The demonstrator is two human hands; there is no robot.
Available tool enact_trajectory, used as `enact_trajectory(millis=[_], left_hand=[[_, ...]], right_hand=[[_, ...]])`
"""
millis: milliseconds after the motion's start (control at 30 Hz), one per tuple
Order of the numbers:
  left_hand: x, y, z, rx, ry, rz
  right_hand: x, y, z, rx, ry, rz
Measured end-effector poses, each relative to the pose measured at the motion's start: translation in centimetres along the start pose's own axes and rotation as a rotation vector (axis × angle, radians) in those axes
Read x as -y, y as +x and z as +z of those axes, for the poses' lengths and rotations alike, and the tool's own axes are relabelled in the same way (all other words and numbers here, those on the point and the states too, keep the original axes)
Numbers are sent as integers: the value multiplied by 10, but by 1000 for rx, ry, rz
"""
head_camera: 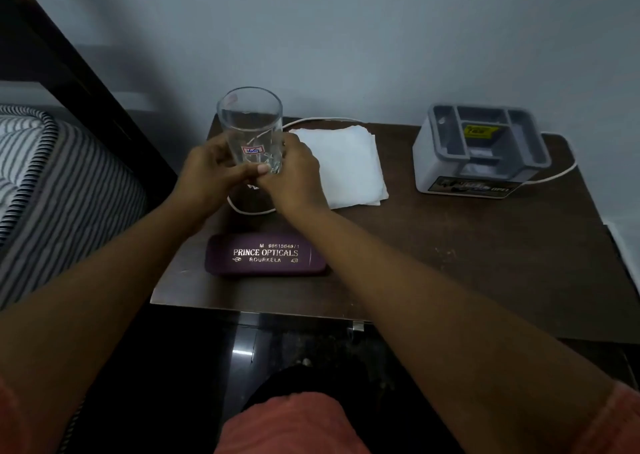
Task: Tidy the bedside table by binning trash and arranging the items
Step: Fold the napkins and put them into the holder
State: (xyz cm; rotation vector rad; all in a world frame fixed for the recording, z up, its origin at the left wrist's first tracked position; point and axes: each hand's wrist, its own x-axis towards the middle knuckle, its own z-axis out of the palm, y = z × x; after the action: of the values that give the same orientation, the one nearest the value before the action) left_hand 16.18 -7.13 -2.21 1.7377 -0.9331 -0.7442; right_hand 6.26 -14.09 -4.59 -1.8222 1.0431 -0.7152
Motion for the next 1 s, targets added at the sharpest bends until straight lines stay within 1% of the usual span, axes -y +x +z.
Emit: enact_trajectory(millis=[333, 500, 567, 600, 667, 700, 733, 800, 867, 933, 1000], left_hand=[[16, 7, -4, 61, -57, -9], [12, 0, -2, 74, -92, -34], [16, -7, -2, 19, -117, -59], [18, -14, -1, -60, -95, -76], [16, -35, 5, -263, 39, -106], [13, -48, 10, -322, 150, -60], [9, -61, 16, -325, 270, 44], [-3, -78, 32, -229, 444, 244], [-3, -81, 48, -114, 625, 325], [-3, -73, 61, -76, 812, 287], [-4, -67, 69, -67, 918, 178]], right_hand=[[-2, -2, 8, -10, -18, 4], [-1, -3, 8, 1, -22, 3], [-2, -6, -1, -12, 1, 23], [-3, -8, -8, -33, 32, 38], [-9, -15, -27, -97, 83, 27], [-14, -19, -38, -124, 61, -4], [-21, -23, -50, -134, -6, -47], [-38, -31, -72, -109, -208, -129], [-54, -38, -86, -68, -368, -175], [-63, -40, -89, -13, -442, -210], [-60, -40, -84, 81, -438, -229]])
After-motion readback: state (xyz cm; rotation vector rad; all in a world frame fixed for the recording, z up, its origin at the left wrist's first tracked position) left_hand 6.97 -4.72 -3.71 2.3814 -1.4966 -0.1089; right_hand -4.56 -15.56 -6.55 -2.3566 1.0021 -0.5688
